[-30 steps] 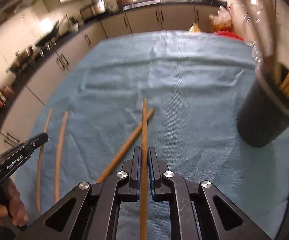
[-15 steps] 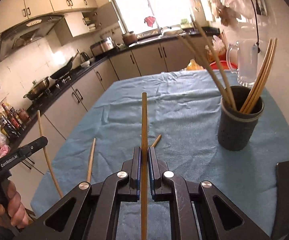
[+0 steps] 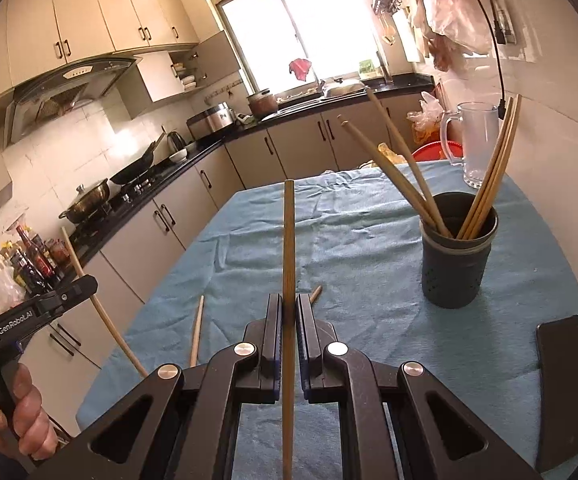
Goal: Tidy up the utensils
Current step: 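Lift both held chopsticks upright and carry them over the black cup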
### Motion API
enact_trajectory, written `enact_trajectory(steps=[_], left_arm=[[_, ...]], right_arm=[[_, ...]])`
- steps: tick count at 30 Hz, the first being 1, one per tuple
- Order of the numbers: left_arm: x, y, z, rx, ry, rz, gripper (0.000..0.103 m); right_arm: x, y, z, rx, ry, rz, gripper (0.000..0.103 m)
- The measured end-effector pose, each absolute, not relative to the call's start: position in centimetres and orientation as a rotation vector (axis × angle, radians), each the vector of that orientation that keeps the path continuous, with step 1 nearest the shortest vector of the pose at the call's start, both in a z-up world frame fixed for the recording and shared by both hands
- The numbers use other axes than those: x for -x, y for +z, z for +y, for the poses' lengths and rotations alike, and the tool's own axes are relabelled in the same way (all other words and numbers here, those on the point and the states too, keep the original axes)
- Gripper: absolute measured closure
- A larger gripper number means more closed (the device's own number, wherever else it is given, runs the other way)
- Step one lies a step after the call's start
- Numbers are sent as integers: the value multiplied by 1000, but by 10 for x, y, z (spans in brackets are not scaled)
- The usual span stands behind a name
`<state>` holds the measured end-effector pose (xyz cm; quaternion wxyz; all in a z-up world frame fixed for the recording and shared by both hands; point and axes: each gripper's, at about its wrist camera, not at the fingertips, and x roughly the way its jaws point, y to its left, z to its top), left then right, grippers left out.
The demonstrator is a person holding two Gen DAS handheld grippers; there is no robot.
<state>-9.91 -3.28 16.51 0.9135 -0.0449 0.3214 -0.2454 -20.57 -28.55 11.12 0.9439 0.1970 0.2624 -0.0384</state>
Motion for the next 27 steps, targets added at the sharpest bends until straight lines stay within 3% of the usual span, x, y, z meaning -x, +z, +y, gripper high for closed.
enact_trajectory(steps=[27], left_arm=[[119, 190, -84, 35, -647, 635, 97]], right_arm=[[246, 129, -329, -498, -160, 434, 96]])
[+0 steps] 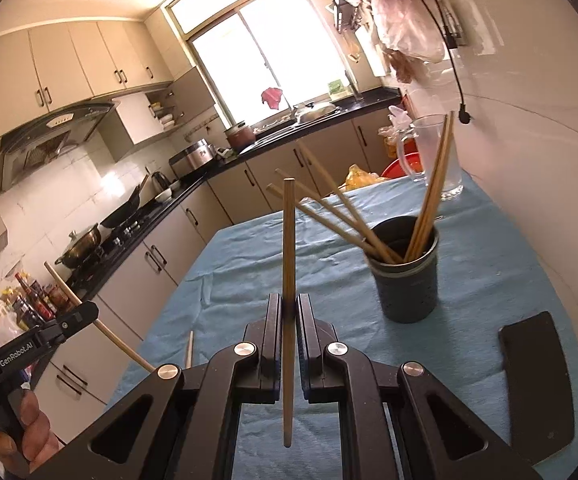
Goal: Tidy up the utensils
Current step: 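Lift both held chopsticks upright and carry them over the black cup, then lower the chopsticks into the black cup and open both tools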
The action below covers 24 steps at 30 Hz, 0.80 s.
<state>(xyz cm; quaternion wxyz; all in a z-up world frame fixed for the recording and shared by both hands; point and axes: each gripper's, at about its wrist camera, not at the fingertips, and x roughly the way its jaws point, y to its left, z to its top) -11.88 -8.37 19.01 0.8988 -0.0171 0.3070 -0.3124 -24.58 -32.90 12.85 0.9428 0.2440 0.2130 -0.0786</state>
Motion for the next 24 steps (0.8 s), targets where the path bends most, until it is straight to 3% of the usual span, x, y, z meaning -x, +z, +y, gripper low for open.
enact_trajectory(steps=[24], left_arm=[[133, 247, -208, -35, -865, 581, 97]], right_arm=[[313, 174, -429, -602, -361, 224, 96]])
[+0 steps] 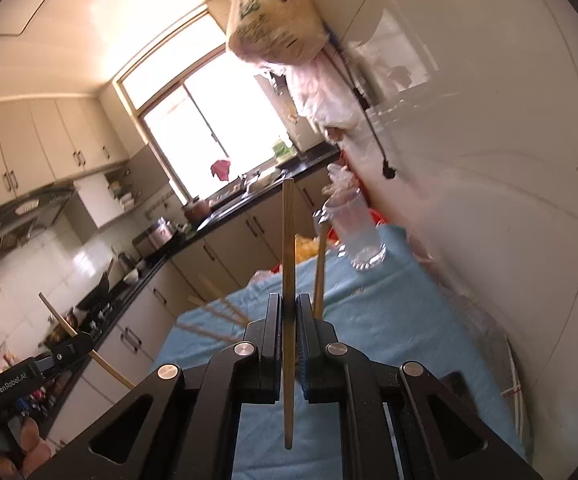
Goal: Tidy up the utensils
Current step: 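Lower the chopsticks into the black cup and open both tools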
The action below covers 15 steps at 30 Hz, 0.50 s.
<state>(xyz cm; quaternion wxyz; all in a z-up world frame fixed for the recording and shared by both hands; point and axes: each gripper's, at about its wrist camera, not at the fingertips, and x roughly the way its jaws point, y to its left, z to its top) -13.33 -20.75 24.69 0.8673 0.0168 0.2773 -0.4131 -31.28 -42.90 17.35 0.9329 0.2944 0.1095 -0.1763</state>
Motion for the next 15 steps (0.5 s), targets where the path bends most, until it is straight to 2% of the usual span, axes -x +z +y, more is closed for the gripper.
enact_trajectory(steps=[8, 15], left_arm=[[124, 271, -257, -28, -910, 536, 97], [104, 266, -295, -29, -904, 540, 97]], right_arm=[[310, 197, -459, -631, -403, 148, 96], [281, 200, -486, -683, -427, 142, 96]])
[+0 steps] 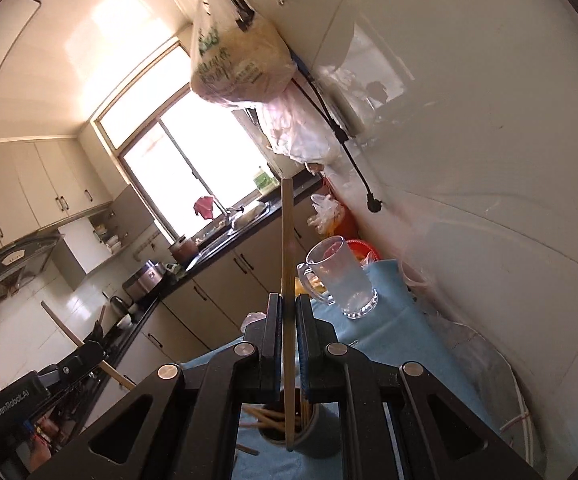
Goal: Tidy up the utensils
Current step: 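Lower the chopsticks into the black cup and open both tools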
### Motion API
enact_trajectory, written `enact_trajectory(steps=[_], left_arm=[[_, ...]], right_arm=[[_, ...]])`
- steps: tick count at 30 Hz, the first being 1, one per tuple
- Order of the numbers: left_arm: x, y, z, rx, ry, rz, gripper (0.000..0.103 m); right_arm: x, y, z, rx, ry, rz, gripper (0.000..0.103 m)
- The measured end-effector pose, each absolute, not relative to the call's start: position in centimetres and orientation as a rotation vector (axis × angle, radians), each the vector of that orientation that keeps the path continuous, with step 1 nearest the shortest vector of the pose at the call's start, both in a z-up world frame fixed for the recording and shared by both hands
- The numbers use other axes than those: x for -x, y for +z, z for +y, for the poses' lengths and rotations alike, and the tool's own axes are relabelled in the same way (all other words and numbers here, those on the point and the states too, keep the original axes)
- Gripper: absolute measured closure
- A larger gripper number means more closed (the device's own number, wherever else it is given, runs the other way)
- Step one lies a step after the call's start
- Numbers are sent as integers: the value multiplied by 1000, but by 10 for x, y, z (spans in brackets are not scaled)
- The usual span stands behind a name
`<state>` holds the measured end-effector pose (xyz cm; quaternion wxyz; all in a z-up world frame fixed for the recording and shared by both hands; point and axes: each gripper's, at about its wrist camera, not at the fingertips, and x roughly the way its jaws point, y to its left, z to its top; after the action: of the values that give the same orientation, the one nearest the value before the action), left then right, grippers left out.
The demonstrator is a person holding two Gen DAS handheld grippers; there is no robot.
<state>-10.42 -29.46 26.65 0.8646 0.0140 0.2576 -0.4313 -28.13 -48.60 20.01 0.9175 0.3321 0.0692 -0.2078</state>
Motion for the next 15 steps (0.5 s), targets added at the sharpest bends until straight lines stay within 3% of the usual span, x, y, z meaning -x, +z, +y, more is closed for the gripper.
enact_trajectory(steps=[15], left_arm=[[65, 205, -309, -55, -845, 665, 97]], right_arm=[[215, 152, -491, -654, -449, 304, 96]])
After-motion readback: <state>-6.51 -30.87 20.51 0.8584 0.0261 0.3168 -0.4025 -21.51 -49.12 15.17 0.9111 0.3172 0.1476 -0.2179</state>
